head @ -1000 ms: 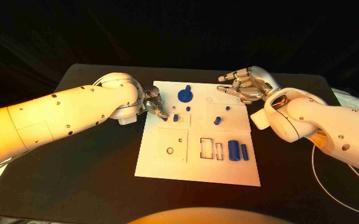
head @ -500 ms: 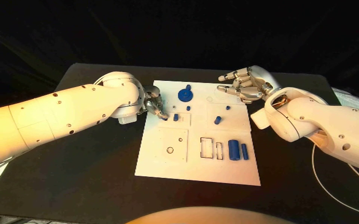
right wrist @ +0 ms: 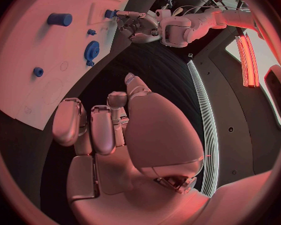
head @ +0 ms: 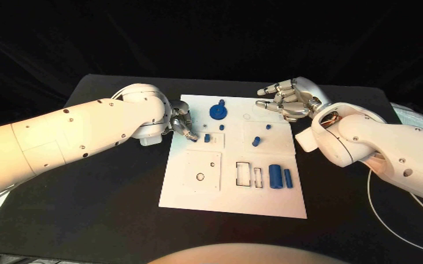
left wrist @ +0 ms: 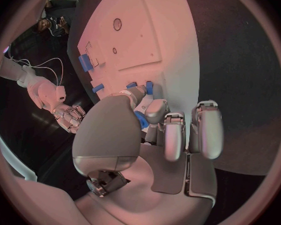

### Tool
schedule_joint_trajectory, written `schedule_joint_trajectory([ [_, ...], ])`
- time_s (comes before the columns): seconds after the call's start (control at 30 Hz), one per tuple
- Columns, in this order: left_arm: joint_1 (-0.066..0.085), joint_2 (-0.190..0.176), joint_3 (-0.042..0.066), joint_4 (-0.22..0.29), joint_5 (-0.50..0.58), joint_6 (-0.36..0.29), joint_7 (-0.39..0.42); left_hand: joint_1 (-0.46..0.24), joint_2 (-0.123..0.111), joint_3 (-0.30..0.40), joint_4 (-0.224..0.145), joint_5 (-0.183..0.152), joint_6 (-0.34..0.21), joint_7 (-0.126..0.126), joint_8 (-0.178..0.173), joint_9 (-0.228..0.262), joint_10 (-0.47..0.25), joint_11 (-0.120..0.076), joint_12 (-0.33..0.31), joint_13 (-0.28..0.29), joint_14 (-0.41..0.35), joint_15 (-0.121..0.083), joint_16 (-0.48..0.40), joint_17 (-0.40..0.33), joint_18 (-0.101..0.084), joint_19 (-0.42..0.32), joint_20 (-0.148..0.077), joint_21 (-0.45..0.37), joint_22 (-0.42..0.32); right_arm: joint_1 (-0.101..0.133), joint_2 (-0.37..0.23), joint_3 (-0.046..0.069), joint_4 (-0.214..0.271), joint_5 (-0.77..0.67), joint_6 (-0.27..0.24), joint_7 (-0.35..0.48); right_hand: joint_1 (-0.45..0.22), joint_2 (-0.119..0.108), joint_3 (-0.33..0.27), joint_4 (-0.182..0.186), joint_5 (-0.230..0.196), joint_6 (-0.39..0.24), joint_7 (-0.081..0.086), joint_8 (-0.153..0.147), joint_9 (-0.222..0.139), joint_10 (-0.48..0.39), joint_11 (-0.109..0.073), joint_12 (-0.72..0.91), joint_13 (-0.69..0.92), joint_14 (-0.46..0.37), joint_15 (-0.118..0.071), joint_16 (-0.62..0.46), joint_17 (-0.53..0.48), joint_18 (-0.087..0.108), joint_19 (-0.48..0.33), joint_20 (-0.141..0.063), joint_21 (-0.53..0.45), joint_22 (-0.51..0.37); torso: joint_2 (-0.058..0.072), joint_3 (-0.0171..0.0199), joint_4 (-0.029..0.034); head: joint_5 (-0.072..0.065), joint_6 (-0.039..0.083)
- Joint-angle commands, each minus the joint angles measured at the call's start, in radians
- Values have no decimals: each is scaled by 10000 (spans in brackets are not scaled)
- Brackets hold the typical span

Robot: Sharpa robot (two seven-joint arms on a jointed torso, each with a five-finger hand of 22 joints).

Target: Assemble the parts on the task board

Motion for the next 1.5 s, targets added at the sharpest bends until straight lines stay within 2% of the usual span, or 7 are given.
schedule_joint_trajectory([
  [0.03, -35, 81, -27, -4, 129, 333, -191, -103, 5, 1329, -1217, 107, 124, -69, 45, -6, 81, -18, 29, 5, 1032, 10, 31, 2629, -126, 224, 18, 44, 1147, -8, 0, 0, 27, -43, 130, 63, -20, 76, 31, 25, 59, 23, -1, -13, -14, -90, -6, 6, -1, 366, -33, -51, -5, 157, -74, -15, -48, 2, 0, 11, 1, -10, 15],
  [0.2, -32, 160, -29, -128, 332, 322, -406, -408, 62, 1371, -1158, 299, 182, -104, 66, 10, 118, -40, 20, 6, 1032, -7, 31, 2629, -125, 228, 7, 39, 1153, -7, -11, 0, 38, -44, 129, 53, -20, 76, 32, 22, 67, 25, -2, -12, -14, -89, -7, 12, -1, 368, -33, -49, 0, 158, -75, -15, -52, -2, 1, 6, -2, -16, 7],
  [0.5, -31, 353, -48, -374, 452, 543, -592, -1193, 258, 1224, -832, 309, 320, -180, 98, 28, 182, -90, 71, 90, 1032, -47, 31, 2629, -130, 244, -24, 43, 1181, -7, -26, -1, 54, -45, 139, 49, -18, 78, 34, 20, 74, 26, -3, -12, -14, -86, -8, 19, 3, 369, -34, -48, 2, 157, -72, -15, -51, 1, 4, -1, -7, -38, -10],
  [0.63, -31, 412, -54, -406, 462, 654, -624, -1554, 124, 1006, -759, 295, 395, -227, 94, 17, 231, -126, 145, 187, 1032, -78, 31, 2629, -139, 269, -50, 71, 1221, -7, -33, -1, 64, -45, 149, 59, -17, 79, 36, 19, 82, 28, -3, -12, -14, -89, -9, 15, -1, 370, -34, -47, 4, 157, -69, -15, -50, 5, 4, -4, -1, -52, -20],
  [0.83, -32, 445, -55, -411, 464, 624, -627, -1666, 99, 913, -751, 293, 457, -253, 100, 12, 285, -148, 225, 285, 1032, -95, 31, 2629, -155, 303, -67, 120, 1278, -7, -40, -1, 71, -46, 159, 61, -17, 79, 36, 19, 82, 28, -3, -12, -14, -89, -9, 15, -1, 370, -34, -47, 4, 157, -69, -15, -50, 5, 5, -7, 6, -64, -28],
  [1.03, -32, 468, -55, -420, 417, 543, -637, -2010, -98, 548, -696, 292, 625, -309, 89, -23, 384, -190, 334, 428, 1032, -121, 31, 2629, -184, 363, -94, 207, 1383, -7, -40, -1, 70, -47, 164, 66, -17, 79, 36, 19, 82, 28, -3, -12, -14, -89, -9, 15, -1, 370, -34, -47, 4, 157, -69, -15, -50, 5, 3, -9, 8, -69, -45],
  [1.5, -32, 529, -52, -517, 148, 381, -675, -2439, -122, -16, -501, 278, 814, -338, 34, -90, 478, -216, 427, 578, 1032, -145, 31, 2629, -204, 405, -121, 263, 1462, -7, -45, -1, 69, -23, 158, 99, -24, 74, 34, 18, 102, 27, -3, -13, -14, -105, -9, -8, -29, 367, -34, -63, -14, 162, -84, -15, -66, -21, 5, -3, 3, -77, -69],
])
